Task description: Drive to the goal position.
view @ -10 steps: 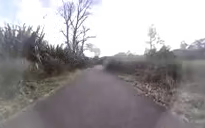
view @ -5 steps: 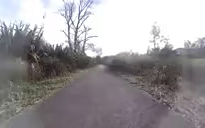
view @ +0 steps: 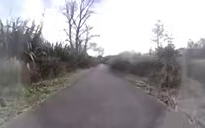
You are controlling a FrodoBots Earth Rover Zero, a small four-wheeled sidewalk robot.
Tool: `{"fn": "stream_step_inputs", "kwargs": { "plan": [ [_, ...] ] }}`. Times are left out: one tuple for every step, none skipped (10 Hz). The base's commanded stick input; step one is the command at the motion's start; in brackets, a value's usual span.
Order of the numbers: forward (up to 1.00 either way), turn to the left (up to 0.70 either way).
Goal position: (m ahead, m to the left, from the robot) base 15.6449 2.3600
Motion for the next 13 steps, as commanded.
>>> {"fn": "stream_step_inputs", "kwargs": {
  "plan": [
    [0.7, 0.0],
    [0.7, 0.0],
    [0.7, 0.0],
    [0.7, 0.0],
    [0.7, 0.0],
    [0.7, 0.0],
    [0.7, 0.0],
    [0.7, 0.0],
    [0.7, 0.0],
    [0.7, -0.11],
    [0.7, -0.35],
    [0.7, -0.35],
    [0.7, -0.35]
  ]
}}
